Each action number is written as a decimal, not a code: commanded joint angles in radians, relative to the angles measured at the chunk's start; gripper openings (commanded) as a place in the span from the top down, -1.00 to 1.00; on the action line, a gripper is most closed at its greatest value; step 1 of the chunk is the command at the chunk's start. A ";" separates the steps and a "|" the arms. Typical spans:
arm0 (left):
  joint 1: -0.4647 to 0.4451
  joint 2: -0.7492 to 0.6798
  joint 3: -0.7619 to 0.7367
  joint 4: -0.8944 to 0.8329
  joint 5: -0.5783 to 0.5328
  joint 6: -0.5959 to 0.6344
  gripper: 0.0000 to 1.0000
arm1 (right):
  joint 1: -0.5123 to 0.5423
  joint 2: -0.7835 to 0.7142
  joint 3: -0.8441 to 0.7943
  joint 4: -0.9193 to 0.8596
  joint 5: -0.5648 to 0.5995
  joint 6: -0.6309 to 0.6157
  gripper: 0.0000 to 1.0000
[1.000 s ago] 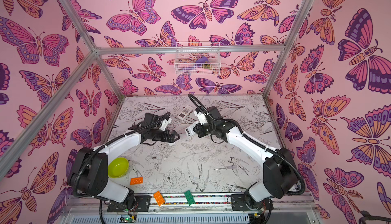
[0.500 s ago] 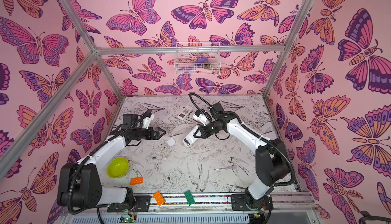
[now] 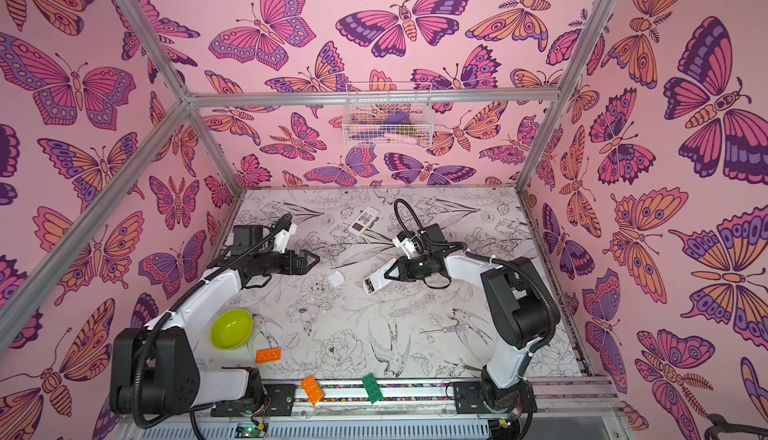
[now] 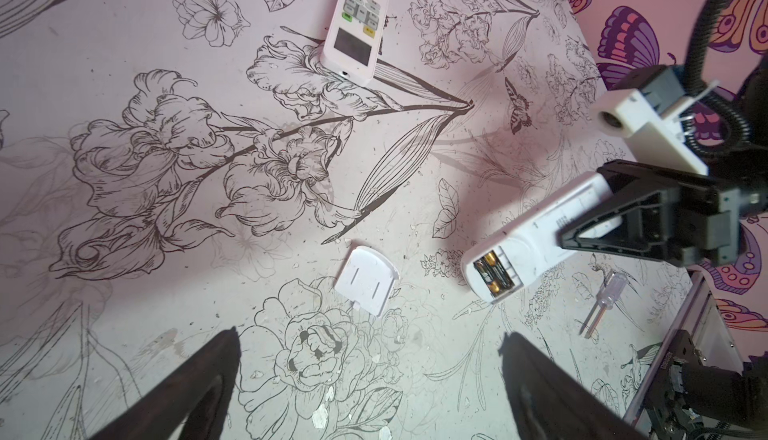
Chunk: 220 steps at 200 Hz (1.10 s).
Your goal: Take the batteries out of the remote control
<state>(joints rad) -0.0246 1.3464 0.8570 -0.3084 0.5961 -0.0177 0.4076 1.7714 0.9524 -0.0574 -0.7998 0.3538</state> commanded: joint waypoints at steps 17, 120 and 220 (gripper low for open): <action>-0.006 -0.016 -0.018 0.006 0.017 0.055 -0.99 | -0.009 0.028 -0.059 0.196 0.028 0.099 0.68; -0.018 -0.006 -0.016 0.001 0.015 0.067 -0.99 | -0.088 -0.003 -0.136 0.084 0.138 0.069 -0.14; -0.018 -0.001 -0.008 -0.008 0.013 0.056 -0.99 | -0.113 -0.152 -0.092 -0.231 0.317 0.069 -0.25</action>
<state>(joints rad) -0.0402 1.3464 0.8482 -0.3084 0.6025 0.0437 0.2966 1.6924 0.8574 -0.1650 -0.5396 0.4011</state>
